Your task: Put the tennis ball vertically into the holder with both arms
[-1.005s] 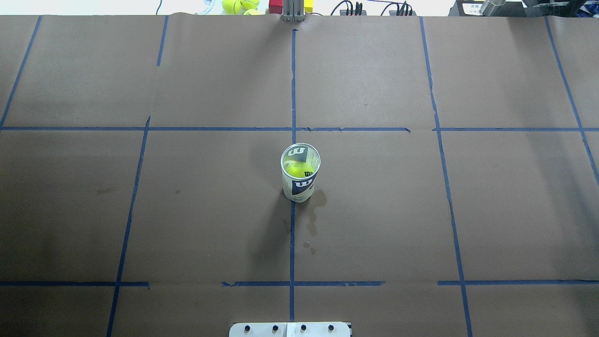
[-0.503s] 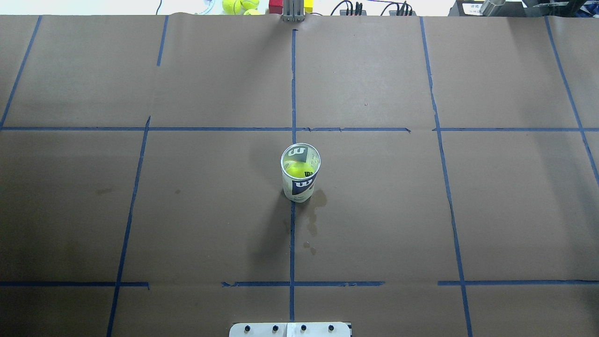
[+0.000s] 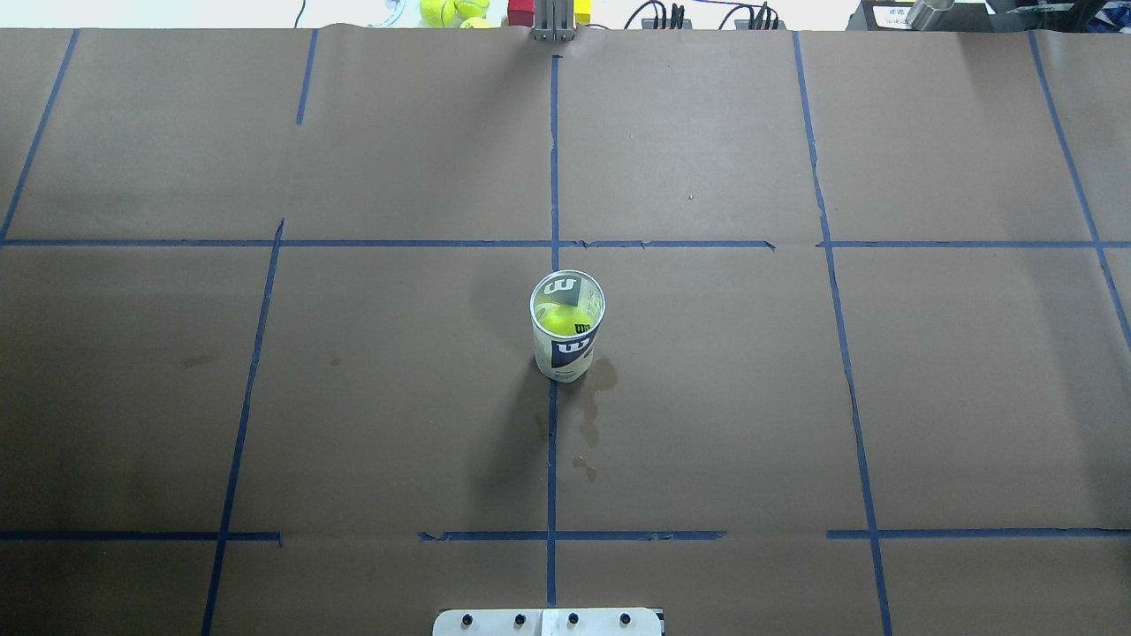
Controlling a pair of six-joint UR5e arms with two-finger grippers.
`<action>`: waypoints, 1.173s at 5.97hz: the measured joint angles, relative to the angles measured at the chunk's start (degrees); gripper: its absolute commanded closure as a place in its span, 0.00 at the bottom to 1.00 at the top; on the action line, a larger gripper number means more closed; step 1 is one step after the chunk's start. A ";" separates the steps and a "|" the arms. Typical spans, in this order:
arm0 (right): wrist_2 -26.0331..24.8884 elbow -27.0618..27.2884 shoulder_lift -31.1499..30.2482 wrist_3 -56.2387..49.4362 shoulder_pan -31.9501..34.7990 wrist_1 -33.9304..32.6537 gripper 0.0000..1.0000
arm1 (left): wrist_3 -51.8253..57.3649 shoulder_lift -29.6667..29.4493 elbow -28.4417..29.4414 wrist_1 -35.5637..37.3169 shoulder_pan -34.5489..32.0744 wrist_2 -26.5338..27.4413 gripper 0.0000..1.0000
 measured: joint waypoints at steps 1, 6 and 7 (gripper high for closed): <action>-0.03 -0.03 -0.22 0.01 0.00 0.07 0.00 | -0.03 1.72 0.96 -4.74 1.29 0.33 0.00; 0.41 7.12 2.00 -7.05 0.03 -16.29 0.00 | -0.03 4.07 4.81 -14.82 2.93 -3.88 0.00; 0.58 7.56 1.58 -10.60 0.21 -17.25 0.00 | 0.29 4.53 5.08 -14.78 2.84 -4.34 0.00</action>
